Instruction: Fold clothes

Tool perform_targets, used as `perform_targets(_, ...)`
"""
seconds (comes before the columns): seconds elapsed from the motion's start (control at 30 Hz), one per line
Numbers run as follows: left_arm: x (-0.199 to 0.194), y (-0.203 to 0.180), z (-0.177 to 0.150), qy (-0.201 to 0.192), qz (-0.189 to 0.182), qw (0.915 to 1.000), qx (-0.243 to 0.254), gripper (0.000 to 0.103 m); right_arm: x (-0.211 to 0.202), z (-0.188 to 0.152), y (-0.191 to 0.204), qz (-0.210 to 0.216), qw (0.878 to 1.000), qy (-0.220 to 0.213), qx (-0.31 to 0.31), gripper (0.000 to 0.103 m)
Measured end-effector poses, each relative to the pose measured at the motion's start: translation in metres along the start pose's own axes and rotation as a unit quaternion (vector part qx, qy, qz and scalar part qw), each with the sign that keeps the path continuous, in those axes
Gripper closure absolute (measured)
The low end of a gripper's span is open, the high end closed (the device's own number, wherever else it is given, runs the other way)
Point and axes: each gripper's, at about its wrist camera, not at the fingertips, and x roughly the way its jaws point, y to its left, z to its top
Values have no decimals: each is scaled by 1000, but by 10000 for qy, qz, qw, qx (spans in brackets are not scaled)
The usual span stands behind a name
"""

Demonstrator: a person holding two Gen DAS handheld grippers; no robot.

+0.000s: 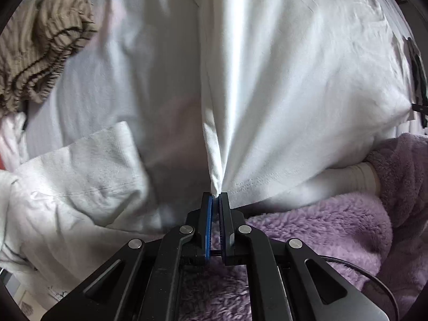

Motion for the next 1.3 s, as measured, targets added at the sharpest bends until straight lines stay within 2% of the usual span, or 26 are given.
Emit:
perform_targets(0.07, 0, 4, 4, 69, -48, 10000, -23, 94, 0, 2, 4, 100, 9999, 44, -12, 98)
perform_targets(0.13, -1, 9, 8, 138, -97, 9998, -45, 73, -6, 0, 3, 236, 9997, 10, -10, 97)
perform_targets(0.17, -1, 11, 10, 172, -121, 9998, -57, 58, -10, -2, 0, 310, 9995, -40, 49, 94)
perform_targets(0.2, -5, 15, 15, 147, -138, 9998, -82, 53, -15, -4, -4, 389, 9991, -101, 118, 93)
perform_targets(0.3, -34, 48, 29, -375, -149, 9988, -282, 53, -35, -6, -19, 716, 9955, -489, 383, 92)
perform_targets(0.37, -49, 57, 49, -840, -127, 9952, -479, 53, -49, 2, -27, 786, 9915, -875, 552, 92)
perform_targets(0.47, -69, 59, 89, -1603, -72, 9837, -812, 53, -64, 23, -33, 898, 9803, -1556, 819, 92)
perform_targets(0.6, -78, 63, 148, -2424, 54, 9645, -1049, 53, -66, 58, -29, 1256, 9575, -2278, 1242, 92)
perform_targets(0.67, -67, 59, 177, -2580, 243, 9592, -1134, 53, -61, 80, -24, 1365, 9473, -2522, 1427, 92)
perform_targets(0.77, -2, 23, 208, -2691, 482, 9531, -1295, 53, -53, 112, -13, 1297, 9374, -2774, 1659, 92)
perform_targets(0.8, 23, 9, 208, -2765, 597, 9498, -1339, 53, -53, 117, -13, 1215, 9354, -2847, 1709, 92)
perform_targets(0.87, 46, 1, 206, -2901, 729, 9435, -1425, 54, -51, 127, -12, 1052, 9310, -2992, 1807, 92)
perform_targets(1.0, 85, 3, 211, -3047, 731, 9351, -1653, 72, -54, 146, -7, 879, 9135, -3452, 1964, 92)
perform_targets(1.03, 96, 2, 213, -3132, 829, 9320, -1626, 75, -56, 148, -5, 862, 9083, -3588, 1972, 92)
perform_targets(1.1, 99, -3, 214, -3299, 1006, 9268, -1486, 89, -57, 147, 0, 760, 9019, -3799, 1910, 92)
perform_targets(1.17, 99, -9, 215, -3452, 1118, 9217, -1374, 98, -56, 145, 4, 624, 8982, -3930, 1868, 92)
perform_targets(1.27, 95, -7, 210, -3513, 1541, 9114, -1490, 101, -55, 142, 3, 563, 8968, -3952, 1909, 92)
perform_targets(1.3, 96, 5, 210, -3457, 1433, 9121, -1672, 101, -54, 141, 2, 560, 8968, -3938, 1936, 92)
